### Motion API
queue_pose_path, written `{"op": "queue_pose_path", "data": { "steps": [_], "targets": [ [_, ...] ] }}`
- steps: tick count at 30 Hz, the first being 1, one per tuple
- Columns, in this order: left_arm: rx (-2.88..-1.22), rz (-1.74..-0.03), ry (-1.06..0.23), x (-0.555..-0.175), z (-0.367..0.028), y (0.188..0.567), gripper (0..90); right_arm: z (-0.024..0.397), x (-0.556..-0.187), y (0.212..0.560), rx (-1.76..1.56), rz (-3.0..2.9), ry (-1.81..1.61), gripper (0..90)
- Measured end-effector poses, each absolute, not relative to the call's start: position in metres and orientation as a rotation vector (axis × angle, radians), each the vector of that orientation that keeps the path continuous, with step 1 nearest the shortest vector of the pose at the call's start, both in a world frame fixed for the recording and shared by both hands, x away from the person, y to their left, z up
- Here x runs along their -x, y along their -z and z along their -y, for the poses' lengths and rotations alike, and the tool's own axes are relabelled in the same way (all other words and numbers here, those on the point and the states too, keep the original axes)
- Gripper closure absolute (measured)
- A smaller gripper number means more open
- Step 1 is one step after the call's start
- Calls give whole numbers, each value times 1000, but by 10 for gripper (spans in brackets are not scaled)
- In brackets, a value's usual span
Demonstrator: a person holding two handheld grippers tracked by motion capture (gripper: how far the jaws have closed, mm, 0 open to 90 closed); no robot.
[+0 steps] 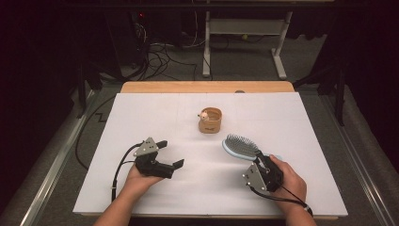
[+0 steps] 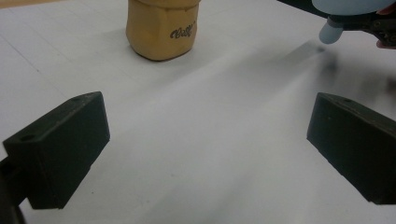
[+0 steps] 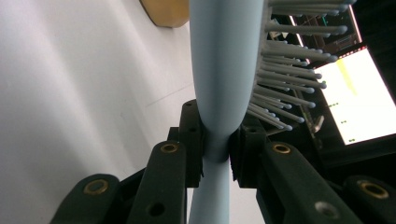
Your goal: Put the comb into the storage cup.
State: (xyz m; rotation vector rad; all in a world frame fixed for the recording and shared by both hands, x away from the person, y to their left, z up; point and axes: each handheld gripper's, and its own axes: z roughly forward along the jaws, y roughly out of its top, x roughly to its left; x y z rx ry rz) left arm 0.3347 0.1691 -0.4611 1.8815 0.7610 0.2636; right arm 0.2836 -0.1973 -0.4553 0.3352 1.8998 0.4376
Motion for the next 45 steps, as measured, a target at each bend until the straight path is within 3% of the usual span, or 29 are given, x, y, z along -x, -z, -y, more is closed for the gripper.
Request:
{"op": "queue_pose_path", "data": {
  "steps": [45],
  "targets": [
    [-1837,-741,-268,-332,-169,460,0,240,-293,429,-886,-1858,-1163,783]
  ]
}}
